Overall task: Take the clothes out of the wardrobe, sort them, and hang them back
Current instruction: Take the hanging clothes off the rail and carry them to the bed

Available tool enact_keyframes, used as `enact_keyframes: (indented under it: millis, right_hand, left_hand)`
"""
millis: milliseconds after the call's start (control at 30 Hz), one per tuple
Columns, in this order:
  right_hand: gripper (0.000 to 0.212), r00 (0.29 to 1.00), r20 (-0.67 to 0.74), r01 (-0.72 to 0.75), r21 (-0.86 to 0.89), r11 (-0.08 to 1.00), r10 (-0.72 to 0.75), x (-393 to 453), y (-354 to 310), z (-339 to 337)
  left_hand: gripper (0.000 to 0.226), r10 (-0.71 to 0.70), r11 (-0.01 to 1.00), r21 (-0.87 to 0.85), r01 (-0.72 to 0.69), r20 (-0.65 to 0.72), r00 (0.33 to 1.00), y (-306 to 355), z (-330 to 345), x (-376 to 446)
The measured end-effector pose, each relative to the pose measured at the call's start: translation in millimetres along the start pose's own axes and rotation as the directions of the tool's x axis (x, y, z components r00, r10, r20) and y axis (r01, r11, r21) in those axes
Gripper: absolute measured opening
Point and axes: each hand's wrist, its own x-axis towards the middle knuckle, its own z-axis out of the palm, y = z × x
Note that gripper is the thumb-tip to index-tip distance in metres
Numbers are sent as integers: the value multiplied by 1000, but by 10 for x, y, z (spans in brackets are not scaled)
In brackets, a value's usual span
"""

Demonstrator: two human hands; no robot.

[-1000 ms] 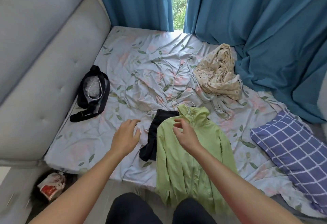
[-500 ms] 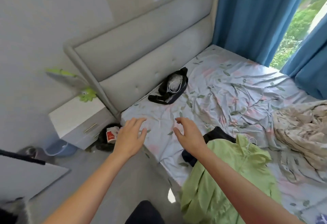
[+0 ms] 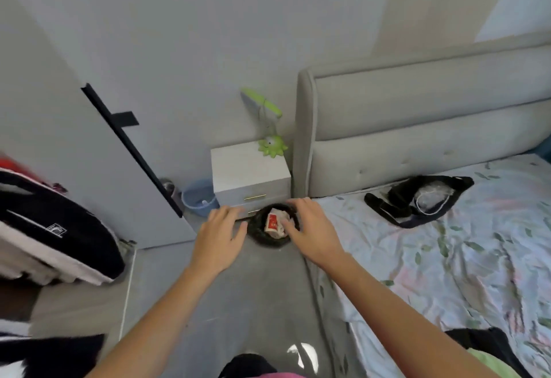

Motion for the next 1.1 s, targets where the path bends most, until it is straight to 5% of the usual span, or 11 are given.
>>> enact_keyframes:
  millis: [267,533,733,900,1100]
  right_hand:
    - [42,963,164,209,50,977,-214,1302,-1138,949]
    - [44,818,345,431,163,887,-461,2381,-2081,1956]
    - [43,605,462,587,292,755,-649,3224,-2756,2711]
    - [45,367,540,663,420,620,-757,3599,-3533,3190]
    - [44,106,504,741,534,406,-857,3359,-4532,3731]
  left_hand:
    - [48,-253,966,-6,257,-196,947,-1364,-776,286]
    - [37,-517,838,18,545,-296,803,-2492,-1133,285]
    - [44,-685,658,-5,753,-418,597,-3097,-1579,236]
    - [46,-813,396,-83,914,-495,307,-3271,-1857,-46]
    - [35,-841,189,-281,941,-542,7,-3353,-1930,-317]
